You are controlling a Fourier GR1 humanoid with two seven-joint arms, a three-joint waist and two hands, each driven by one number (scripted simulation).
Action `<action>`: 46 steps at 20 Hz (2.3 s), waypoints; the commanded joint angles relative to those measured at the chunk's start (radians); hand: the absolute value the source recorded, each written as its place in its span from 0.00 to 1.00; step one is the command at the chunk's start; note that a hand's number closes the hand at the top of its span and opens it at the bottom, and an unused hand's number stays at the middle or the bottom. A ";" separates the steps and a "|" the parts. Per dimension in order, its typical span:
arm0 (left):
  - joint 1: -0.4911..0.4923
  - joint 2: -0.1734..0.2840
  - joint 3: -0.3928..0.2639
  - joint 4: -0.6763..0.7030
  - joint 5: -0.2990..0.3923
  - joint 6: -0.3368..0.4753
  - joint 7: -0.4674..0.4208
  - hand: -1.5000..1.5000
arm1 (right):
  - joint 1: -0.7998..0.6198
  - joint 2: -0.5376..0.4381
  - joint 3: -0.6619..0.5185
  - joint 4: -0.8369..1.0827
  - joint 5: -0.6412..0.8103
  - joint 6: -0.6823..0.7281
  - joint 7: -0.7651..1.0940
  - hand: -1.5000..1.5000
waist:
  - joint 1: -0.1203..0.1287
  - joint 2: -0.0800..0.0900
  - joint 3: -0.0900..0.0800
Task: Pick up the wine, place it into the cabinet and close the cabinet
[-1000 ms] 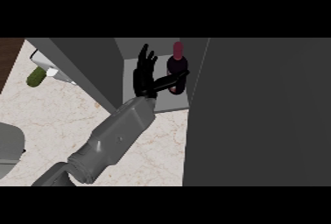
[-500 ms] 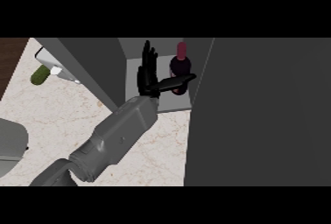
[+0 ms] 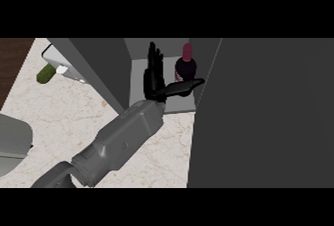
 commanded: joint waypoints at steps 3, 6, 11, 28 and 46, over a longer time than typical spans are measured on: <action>0.061 0.000 -0.050 -0.091 0.029 -0.019 -0.025 0.00 | 0.038 -0.028 -0.039 -0.048 -0.029 0.012 0.015 0.00 | 0.021 -0.009 0.001; 0.071 0.000 -0.077 -0.062 0.028 -0.054 -0.056 0.00 | -0.041 -0.002 -0.011 -0.012 0.005 -0.035 0.058 0.00 | 0.022 -0.005 0.000; 0.073 0.000 -0.097 -0.142 -0.002 -0.004 -0.028 0.00 | 0.020 0.008 0.012 -0.011 0.044 -0.021 0.002 0.00 | 0.059 -0.015 0.000; 0.303 0.072 -0.075 -0.455 -0.234 0.073 -0.064 0.00 | 0.032 0.016 -0.006 -0.025 0.083 -0.060 0.011 0.00 | 0.097 -0.024 0.001; 0.655 0.470 -0.140 -1.119 -0.481 0.015 0.104 0.00 | 0.113 -0.077 -0.001 -0.142 -0.031 0.071 0.049 1.00 | 0.099 -0.026 0.001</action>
